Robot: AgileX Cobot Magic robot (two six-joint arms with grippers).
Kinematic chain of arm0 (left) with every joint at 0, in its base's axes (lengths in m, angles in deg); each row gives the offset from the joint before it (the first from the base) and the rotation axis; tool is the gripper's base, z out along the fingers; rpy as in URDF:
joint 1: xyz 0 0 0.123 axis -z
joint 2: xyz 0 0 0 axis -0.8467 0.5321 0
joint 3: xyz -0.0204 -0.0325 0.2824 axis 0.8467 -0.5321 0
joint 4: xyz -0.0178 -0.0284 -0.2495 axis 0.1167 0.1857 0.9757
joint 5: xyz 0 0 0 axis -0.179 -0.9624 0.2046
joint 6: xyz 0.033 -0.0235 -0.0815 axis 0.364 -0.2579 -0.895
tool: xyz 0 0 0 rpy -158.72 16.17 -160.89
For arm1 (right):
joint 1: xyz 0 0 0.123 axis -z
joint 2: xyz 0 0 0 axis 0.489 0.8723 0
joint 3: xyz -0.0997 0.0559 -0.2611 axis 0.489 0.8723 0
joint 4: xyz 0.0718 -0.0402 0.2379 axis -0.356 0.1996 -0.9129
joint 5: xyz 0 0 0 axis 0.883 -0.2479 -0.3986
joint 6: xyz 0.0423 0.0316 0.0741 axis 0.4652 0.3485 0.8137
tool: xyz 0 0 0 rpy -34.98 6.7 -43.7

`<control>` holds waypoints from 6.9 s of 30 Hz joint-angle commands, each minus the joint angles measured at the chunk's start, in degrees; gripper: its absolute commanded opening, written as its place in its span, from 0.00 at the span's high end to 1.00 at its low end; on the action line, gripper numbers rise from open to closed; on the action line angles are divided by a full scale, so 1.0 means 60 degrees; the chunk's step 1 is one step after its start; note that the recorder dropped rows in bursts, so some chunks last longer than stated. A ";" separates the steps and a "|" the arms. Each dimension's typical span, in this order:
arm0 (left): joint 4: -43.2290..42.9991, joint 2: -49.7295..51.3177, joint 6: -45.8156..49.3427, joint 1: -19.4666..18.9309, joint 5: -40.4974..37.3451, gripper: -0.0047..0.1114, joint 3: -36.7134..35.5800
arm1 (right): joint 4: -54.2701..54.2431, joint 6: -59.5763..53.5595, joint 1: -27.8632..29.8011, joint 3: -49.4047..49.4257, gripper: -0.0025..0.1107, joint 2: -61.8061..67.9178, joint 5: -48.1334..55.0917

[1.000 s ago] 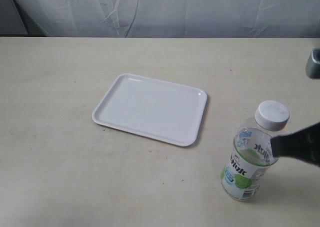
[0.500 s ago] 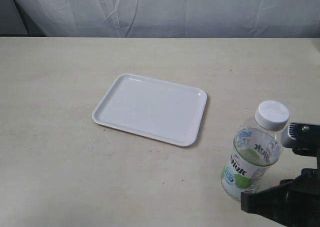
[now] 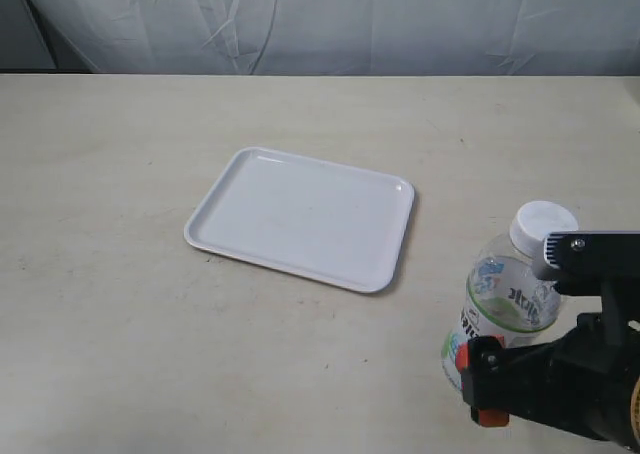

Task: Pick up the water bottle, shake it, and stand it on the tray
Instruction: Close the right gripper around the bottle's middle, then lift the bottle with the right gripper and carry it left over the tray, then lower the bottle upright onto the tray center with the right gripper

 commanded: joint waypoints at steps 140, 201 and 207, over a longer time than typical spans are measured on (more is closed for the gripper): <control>0.0027 -0.0043 -0.0023 0.0003 0.0064 0.96 -0.0036 | 0.7241 0.2086 -0.0694 -0.2342 0.98 0.0933 0.1419; 0.0027 -0.0043 -0.0023 0.0003 0.0064 0.96 -0.0036 | -0.2161 -1.1749 0.6862 -0.5484 0.91 0.9143 -1.3531; 0.0027 -0.0043 -0.0023 0.0003 0.0064 0.96 -0.0036 | -0.2480 -1.1693 0.6862 -0.5484 0.50 0.9265 -1.3601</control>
